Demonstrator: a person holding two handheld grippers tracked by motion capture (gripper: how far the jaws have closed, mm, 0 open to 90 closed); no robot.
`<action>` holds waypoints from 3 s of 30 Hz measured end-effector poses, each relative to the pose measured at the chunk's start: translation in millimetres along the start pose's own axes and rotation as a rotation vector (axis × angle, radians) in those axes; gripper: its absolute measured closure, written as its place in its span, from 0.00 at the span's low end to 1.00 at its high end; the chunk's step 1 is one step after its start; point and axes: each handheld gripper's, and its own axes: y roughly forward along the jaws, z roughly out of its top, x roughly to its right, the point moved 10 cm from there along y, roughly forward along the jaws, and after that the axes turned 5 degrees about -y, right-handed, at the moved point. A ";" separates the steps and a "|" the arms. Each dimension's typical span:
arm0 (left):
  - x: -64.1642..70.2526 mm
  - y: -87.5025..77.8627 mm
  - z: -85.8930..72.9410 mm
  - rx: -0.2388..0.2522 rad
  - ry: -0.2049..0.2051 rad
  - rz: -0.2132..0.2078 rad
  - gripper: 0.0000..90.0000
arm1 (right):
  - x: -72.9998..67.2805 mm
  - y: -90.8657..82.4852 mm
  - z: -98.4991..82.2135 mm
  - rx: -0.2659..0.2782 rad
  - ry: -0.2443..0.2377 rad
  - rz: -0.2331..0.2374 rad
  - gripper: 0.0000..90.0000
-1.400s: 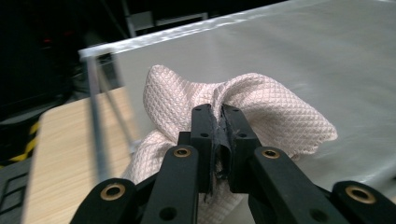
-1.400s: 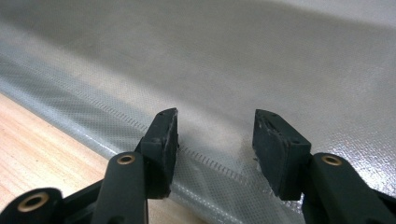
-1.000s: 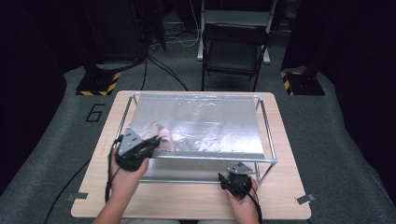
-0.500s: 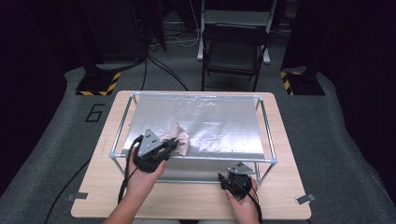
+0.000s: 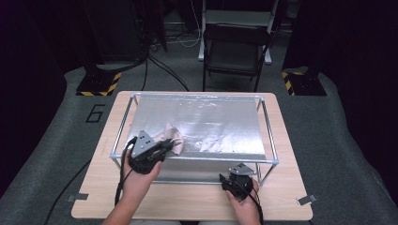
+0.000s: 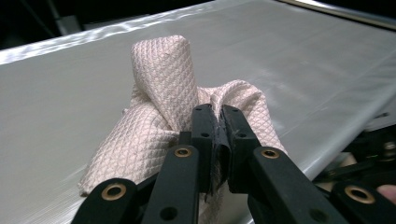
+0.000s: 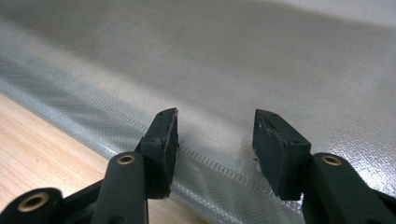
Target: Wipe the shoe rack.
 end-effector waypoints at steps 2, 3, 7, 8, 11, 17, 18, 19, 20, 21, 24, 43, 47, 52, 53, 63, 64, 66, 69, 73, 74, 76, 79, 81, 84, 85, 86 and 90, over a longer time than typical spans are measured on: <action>15.0 8.4 2.3 0.001 0.017 -0.026 0.94 | -0.3 0.1 0.0 0.001 0.004 0.003 0.56; 15.0 8.4 2.3 0.001 0.017 -0.026 0.94 | -0.3 0.1 0.0 0.001 0.004 0.003 0.56; 30.8 16.4 9.0 0.016 0.038 -0.049 0.83 | -0.5 -0.8 -0.9 -0.011 0.001 0.013 0.56; 29.8 14.6 10.2 0.017 0.033 -0.054 0.79 | -0.5 -0.8 -1.0 -0.012 0.003 0.012 0.56; 21.4 2.8 17.1 0.056 0.010 -0.048 0.66 | -1.0 -0.9 -1.2 -0.014 0.006 0.021 0.56; -3.4 -26.4 23.8 0.085 0.000 0.007 0.56 | -2.7 -0.9 -1.5 -0.015 0.029 0.030 0.56; -10.4 -30.7 23.3 0.080 0.013 0.019 0.55 | -3.1 -0.9 -1.5 -0.014 0.039 0.028 0.56; -15.7 -34.0 22.5 0.085 0.004 0.029 0.55 | -1.4 -3.7 -3.9 -0.046 0.026 0.021 0.56; -22.5 -37.1 21.2 0.089 0.002 0.046 0.55 | -2.5 -3.7 -3.3 -0.044 0.042 0.027 0.55; -28.4 -40.3 18.7 0.088 -0.002 0.059 0.54 | -1.2 -3.1 -2.9 -0.041 0.023 0.033 0.55; -44.3 -45.4 7.6 0.072 -0.030 0.089 0.53 | -1.6 -3.2 -3.4 -0.043 0.040 0.035 0.55; -63.9 -42.2 -25.4 0.031 -0.086 0.134 0.51 | -10.7 -5.8 -2.6 -0.030 0.015 0.102 0.44; -64.3 -42.4 -27.0 0.055 -0.098 0.132 0.51 | -25.1 -15.9 1.8 -0.036 -0.013 0.153 0.45; -64.8 -41.4 -26.3 0.035 -0.089 0.131 0.51 | -37.2 -31.9 11.7 -0.025 -0.060 0.197 0.47; -64.8 -41.3 -26.4 0.036 -0.091 0.135 0.51 | -41.8 -36.2 16.4 -0.012 -0.048 0.218 0.48; -65.2 -40.7 -26.5 0.035 -0.097 0.137 0.51 | -78.8 -82.3 56.3 0.030 -0.153 0.388 0.59; -65.2 -40.7 -26.5 0.035 -0.097 0.137 0.51 | -83.4 -88.9 61.7 0.041 -0.153 0.408 0.60; -65.1 -40.5 -26.5 0.035 -0.100 0.141 0.52 | -89.6 -100.5 72.9 0.057 -0.171 0.437 0.61; -65.5 -40.9 -26.8 0.023 -0.100 0.135 0.52 | -95.3 -114.8 89.4 0.078 -0.173 0.461 0.62; -65.3 -40.8 -27.0 0.024 -0.101 0.134 0.51 | -97.7 -126.4 111.7 0.113 -0.188 0.470 0.62; -65.2 -40.7 -26.9 0.026 -0.100 0.136 0.51 | -97.3 -127.7 116.5 0.116 -0.191 0.464 0.61; -65.3 -40.7 -26.7 0.028 -0.098 0.138 0.51 | -96.7 -129.8 125.4 0.126 -0.203 0.461 0.61; -65.1 -40.6 -26.5 0.036 -0.098 0.140 0.51 | -94.7 -128.8 136.3 0.138 -0.202 0.453 0.59; -65.2 -40.7 -26.8 0.036 -0.103 0.137 0.51 | -92.9 -126.8 142.2 0.144 -0.198 0.441 0.57; -65.4 -40.6 -26.8 0.036 -0.104 0.135 0.51 | -88.9 -121.9 148.8 0.148 -0.186 0.430 0.57; -65.5 -40.7 -26.8 0.036 -0.106 0.135 0.51 | -88.0 -120.0 150.9 0.153 -0.179 0.426 0.56; -65.6 -40.8 -27.1 0.033 -0.109 0.133 0.51 | -86.7 -117.9 152.3 0.154 -0.177 0.421 0.55; -66.0 -40.6 -27.2 0.038 -0.115 0.130 0.51 | -83.3 -108.8 156.8 0.150 -0.159 0.409 0.53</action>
